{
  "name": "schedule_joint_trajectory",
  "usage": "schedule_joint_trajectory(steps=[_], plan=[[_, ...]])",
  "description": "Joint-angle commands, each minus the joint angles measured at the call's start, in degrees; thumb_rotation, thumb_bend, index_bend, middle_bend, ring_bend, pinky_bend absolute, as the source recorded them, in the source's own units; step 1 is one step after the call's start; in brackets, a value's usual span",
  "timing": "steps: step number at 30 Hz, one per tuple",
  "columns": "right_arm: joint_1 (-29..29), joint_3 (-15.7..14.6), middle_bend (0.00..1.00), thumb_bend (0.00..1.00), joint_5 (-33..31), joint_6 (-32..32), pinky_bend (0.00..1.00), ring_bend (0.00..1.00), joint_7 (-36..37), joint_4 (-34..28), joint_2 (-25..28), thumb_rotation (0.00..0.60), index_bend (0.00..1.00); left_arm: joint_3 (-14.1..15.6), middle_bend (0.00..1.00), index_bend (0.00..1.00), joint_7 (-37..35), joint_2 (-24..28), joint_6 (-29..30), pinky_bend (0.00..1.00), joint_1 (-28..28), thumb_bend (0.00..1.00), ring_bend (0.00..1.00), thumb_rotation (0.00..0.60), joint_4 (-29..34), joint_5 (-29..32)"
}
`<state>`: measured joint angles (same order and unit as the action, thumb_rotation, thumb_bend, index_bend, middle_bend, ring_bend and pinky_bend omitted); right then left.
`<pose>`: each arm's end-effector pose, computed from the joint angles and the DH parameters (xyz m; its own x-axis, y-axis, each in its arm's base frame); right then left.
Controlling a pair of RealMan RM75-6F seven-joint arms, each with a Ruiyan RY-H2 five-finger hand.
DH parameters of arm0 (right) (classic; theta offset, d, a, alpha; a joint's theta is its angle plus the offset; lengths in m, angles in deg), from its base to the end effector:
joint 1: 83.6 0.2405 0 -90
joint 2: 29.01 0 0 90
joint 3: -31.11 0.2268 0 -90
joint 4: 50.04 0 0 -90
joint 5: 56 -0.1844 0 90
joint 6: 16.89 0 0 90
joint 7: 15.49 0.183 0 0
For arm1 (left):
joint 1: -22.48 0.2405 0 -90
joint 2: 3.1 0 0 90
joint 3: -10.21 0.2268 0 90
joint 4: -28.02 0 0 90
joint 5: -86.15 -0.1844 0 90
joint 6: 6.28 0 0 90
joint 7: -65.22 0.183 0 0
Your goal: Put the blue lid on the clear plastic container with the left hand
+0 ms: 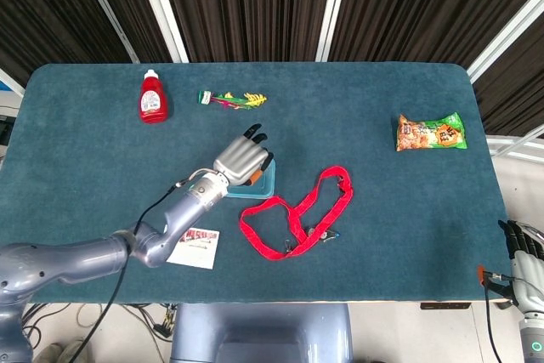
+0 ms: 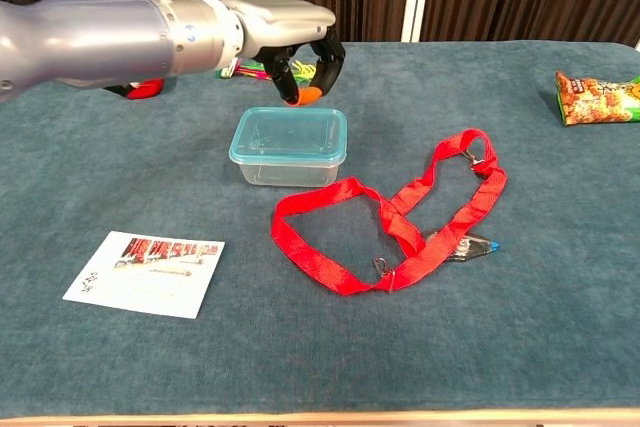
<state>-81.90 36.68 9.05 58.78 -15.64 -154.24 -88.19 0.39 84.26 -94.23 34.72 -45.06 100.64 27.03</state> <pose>-0.3180 -0.1929 0.1724 0.1923 -0.1301 0.9727 -0.9002 0.3714 0.2276 -0.0044 0.4057 -0.0345 0.6464 0.1716 0.7434 0.6463 -0.6409 -0.4141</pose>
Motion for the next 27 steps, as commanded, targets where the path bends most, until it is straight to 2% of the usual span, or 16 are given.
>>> schedule_joint_trajectory(steps=[1,6,11,20,27], plan=[[0.0,0.0,0.04,0.39,-0.03,0.02,0.0,0.02,-0.07,-0.01,-0.02,0.6,0.06,1.39,0.5,0.57,-0.87,2.44,-0.47,0.05,1.11,0.47,0.15,0.6,3.55,-1.74],[0.02,0.03,0.04,0.39,-0.14,0.05,0.0,0.02,-0.23,0.01,-0.06,0.6,0.06,2.26,0.5,0.56,0.21,4.09,-2.02,0.05,1.13,0.47,0.15,0.6,7.1,-0.8],[0.06,-0.02,0.04,0.39,-0.19,-0.19,0.0,0.02,-0.17,-0.04,0.03,0.6,0.06,2.41,0.51,0.57,2.55,3.89,-3.37,0.05,0.18,0.48,0.15,0.6,9.97,4.36],[0.01,0.0,0.04,0.39,-0.2,-0.18,0.0,0.02,0.05,-0.08,0.17,0.6,0.06,3.12,0.52,0.58,6.97,2.54,-1.76,0.05,-1.24,0.48,0.15,0.6,10.05,11.01],[0.01,-0.01,0.04,0.39,-0.27,-0.17,0.0,0.02,-0.05,-0.11,0.16,0.6,0.06,2.59,0.52,0.58,7.6,1.0,-1.88,0.05,-2.4,0.48,0.15,0.6,8.67,14.64]])
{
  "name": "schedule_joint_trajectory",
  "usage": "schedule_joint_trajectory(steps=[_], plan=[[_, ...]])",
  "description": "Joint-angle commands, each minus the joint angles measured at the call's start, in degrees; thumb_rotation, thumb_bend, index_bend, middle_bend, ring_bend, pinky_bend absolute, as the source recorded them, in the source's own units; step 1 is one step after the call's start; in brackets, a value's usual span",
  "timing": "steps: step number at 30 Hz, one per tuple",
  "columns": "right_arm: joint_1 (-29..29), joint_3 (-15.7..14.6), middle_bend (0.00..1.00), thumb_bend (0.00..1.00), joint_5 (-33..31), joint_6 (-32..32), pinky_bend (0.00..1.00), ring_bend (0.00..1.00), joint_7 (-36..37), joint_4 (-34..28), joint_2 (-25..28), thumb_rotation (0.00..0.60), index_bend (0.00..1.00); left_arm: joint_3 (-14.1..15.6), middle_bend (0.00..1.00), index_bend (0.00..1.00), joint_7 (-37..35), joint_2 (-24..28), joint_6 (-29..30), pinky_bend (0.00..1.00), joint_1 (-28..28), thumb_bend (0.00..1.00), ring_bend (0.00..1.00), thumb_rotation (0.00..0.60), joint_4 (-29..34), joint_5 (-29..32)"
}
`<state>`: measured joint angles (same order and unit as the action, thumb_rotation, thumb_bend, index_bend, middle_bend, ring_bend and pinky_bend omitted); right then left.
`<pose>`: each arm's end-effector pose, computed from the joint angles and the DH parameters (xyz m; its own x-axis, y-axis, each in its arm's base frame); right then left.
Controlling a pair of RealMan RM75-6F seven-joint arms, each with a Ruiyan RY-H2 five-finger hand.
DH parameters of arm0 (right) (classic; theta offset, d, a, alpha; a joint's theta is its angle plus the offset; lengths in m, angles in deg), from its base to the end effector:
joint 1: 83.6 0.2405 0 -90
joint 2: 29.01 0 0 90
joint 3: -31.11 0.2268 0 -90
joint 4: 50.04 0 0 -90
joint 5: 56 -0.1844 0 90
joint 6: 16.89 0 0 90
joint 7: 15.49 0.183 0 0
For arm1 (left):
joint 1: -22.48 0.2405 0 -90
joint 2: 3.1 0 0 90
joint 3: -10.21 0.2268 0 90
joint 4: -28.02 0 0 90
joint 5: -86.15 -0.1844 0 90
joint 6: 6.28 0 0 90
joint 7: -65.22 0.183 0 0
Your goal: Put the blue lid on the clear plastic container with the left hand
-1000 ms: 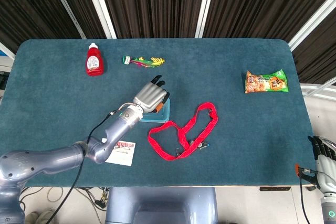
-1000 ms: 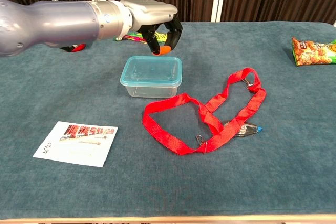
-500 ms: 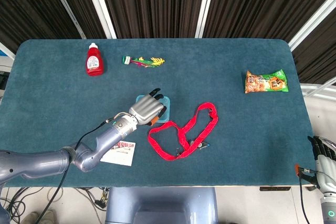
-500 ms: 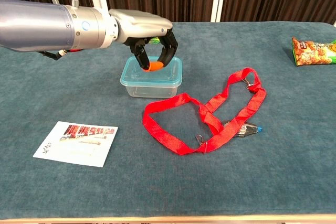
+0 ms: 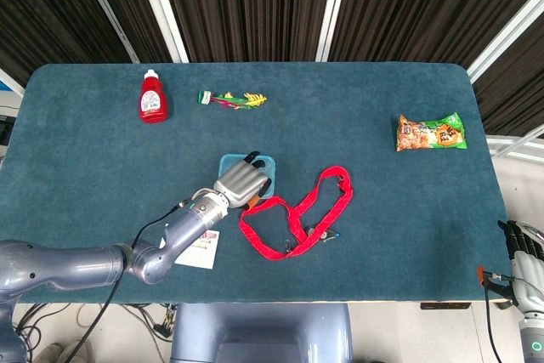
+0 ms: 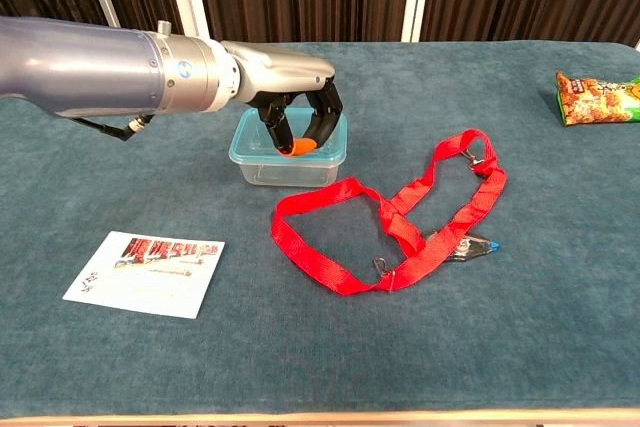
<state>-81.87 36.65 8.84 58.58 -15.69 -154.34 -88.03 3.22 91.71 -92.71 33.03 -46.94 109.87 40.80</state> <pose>-0.3185 -0.1926 0.1725 0.1920 -0.1337 0.9723 -0.8987 0.3741 0.2289 -0.0129 0.3751 -0.0559 0.6533 0.3336 0.6796 0.6934 -0.6240 -0.3603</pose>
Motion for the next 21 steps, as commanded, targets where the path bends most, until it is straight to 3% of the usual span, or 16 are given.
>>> schedule_joint_trajectory(steps=[1,21], plan=[[-0.02,0.03,0.04,0.39,-0.14,0.01,0.0,0.02,0.01,-0.02,0.0,0.6,0.06,-0.21,0.52,0.58,0.44,-0.73,-0.29,0.05,-0.83,0.48,0.15,0.6,-0.94,1.23],[-0.01,0.03,0.04,0.39,-0.31,-0.13,0.0,0.02,0.05,-0.14,0.19,0.6,0.06,0.18,0.52,0.6,1.68,-3.55,-2.0,0.05,-4.61,0.48,0.15,0.6,-4.47,6.71]])
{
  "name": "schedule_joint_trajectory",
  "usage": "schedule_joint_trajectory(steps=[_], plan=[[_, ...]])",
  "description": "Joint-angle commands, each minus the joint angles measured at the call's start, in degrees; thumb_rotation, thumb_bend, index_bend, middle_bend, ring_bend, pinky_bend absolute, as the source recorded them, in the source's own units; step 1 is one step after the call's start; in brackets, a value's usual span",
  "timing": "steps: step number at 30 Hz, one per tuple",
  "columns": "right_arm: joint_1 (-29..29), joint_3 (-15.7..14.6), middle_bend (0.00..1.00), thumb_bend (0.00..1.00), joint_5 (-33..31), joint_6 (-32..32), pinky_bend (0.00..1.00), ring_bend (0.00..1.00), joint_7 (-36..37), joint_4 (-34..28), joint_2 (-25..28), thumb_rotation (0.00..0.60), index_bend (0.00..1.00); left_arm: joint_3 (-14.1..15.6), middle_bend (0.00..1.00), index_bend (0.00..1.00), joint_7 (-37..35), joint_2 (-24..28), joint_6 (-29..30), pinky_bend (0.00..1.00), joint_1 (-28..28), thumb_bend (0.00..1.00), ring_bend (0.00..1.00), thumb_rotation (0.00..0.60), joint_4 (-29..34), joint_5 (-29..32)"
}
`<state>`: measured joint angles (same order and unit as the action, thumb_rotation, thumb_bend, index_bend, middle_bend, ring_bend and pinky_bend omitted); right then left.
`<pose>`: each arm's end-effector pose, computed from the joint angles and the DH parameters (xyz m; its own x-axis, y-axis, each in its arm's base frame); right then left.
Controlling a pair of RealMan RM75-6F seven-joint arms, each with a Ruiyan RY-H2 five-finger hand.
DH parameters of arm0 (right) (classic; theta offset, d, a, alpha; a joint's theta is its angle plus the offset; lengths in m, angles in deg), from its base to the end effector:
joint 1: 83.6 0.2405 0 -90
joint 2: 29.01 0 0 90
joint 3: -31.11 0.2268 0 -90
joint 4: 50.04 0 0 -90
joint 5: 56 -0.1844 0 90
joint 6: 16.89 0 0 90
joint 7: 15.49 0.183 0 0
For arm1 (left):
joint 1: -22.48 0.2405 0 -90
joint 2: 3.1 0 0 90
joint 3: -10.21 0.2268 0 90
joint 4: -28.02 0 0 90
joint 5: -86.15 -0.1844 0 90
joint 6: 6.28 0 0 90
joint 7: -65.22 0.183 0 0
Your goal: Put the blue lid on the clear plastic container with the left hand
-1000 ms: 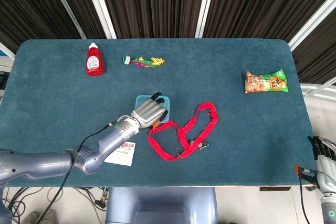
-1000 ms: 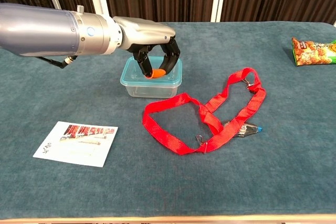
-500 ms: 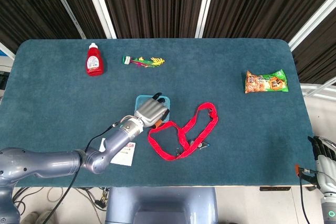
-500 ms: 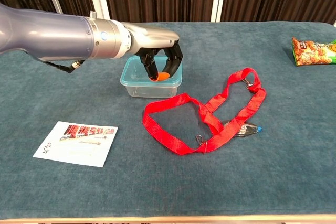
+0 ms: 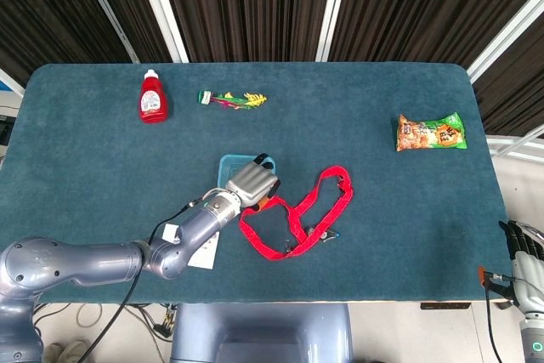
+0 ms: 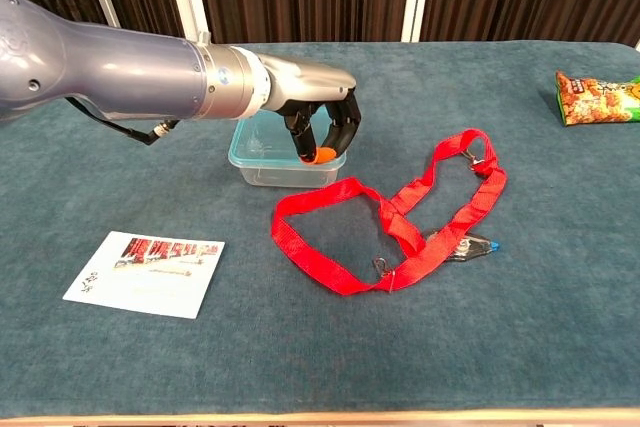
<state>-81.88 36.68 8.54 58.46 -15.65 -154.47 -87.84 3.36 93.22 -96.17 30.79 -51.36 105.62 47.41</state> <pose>-0.3191 -0.1923 0.1732 0.1904 -0.1344 0.9725 -0.8969 0.3789 0.2280 -0.0010 0.3802 -0.0734 0.6562 0.3682 0.6587 0.7040 -0.6129 -0.3588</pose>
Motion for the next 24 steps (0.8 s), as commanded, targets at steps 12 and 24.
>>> schedule_joint_trajectory(steps=[12,24], plan=[[0.07,-0.07,0.04,0.39,-0.13,-0.25,0.0,0.02,-0.07,-0.08,0.01,0.6,0.06,1.33,0.53,0.63,2.94,0.19,2.17,0.05,-1.25,0.48,0.15,0.6,-0.68,-0.29],[0.11,-0.05,0.04,0.39,-0.21,-0.24,0.0,0.02,-0.18,-0.11,0.0,0.6,0.06,2.45,0.54,0.64,5.01,0.42,0.38,0.05,-2.94,0.49,0.15,0.6,-0.76,3.17]])
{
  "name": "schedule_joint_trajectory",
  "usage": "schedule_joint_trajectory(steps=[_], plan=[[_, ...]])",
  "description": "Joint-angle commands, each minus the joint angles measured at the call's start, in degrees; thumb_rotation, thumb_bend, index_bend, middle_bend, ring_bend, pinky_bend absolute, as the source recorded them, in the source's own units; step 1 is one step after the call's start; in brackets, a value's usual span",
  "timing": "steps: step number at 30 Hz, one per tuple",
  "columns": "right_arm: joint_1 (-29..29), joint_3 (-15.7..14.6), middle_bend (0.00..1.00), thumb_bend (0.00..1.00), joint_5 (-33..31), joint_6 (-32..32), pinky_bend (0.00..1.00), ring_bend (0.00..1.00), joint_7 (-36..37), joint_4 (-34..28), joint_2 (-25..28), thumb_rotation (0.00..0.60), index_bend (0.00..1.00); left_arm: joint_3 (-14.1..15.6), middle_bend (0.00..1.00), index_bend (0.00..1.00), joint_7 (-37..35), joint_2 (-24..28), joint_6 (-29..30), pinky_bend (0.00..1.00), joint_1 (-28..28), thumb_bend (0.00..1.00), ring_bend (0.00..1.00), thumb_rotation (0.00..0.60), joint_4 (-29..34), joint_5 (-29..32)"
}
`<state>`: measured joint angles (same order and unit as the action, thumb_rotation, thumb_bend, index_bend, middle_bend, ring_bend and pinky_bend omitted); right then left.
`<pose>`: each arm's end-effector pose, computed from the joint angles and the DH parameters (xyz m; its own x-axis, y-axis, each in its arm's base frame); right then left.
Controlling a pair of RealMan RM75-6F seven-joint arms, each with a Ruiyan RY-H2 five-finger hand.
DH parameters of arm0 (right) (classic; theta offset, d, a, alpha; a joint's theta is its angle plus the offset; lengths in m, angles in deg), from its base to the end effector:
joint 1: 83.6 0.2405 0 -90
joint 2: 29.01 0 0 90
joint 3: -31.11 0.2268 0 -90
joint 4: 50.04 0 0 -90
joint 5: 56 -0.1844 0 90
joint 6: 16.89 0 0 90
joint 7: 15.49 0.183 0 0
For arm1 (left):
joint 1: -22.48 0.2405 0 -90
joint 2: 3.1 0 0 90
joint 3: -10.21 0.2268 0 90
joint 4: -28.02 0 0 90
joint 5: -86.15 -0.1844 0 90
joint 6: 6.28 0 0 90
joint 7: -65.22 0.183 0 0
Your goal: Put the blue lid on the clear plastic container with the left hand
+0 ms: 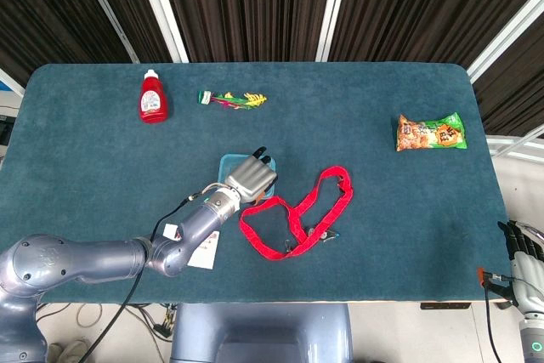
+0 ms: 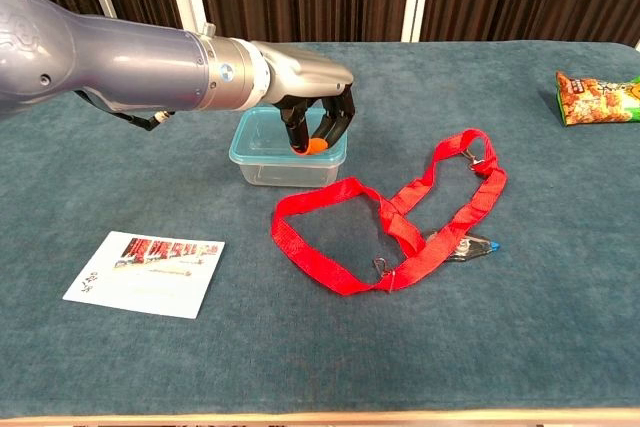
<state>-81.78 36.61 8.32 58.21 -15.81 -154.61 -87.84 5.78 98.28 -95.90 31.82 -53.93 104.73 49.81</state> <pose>-0.3192 -0.1922 0.1720 0.1881 -0.1401 0.9721 -0.8962 0.3805 0.2283 -0.0011 0.3866 -0.0709 0.7366 0.2947 0.6088 0.6267 -0.6360 -0.4503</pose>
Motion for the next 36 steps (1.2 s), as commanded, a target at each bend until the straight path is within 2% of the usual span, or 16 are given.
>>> schedule_joint_trajectory(steps=[1,12,21,36], plan=[[0.0,0.01,0.04,0.39,-0.01,0.02,0.0,0.02,-0.02,0.02,0.01,0.6,0.06,0.09,0.54,0.64,-0.06,0.25,-0.92,0.05,-0.51,0.49,0.15,0.6,0.22,1.08],[0.03,-0.01,0.04,0.39,0.0,-0.01,0.0,0.02,-0.01,0.02,0.01,0.6,0.06,0.32,0.54,0.65,-0.89,0.99,-2.77,0.05,-2.33,0.49,0.15,0.6,0.92,5.18],[0.07,0.0,0.04,0.39,-0.12,-0.18,0.0,0.02,0.11,0.02,0.02,0.6,0.06,2.11,0.54,0.65,0.63,0.11,-1.74,0.05,-3.68,0.48,0.15,0.6,-0.15,7.1],[0.14,-0.1,0.04,0.39,-0.15,-0.52,0.0,0.02,0.3,-0.16,0.19,0.6,0.06,3.03,0.54,0.65,2.45,-1.17,1.46,0.04,-3.89,0.48,0.15,0.6,-0.29,6.19]])
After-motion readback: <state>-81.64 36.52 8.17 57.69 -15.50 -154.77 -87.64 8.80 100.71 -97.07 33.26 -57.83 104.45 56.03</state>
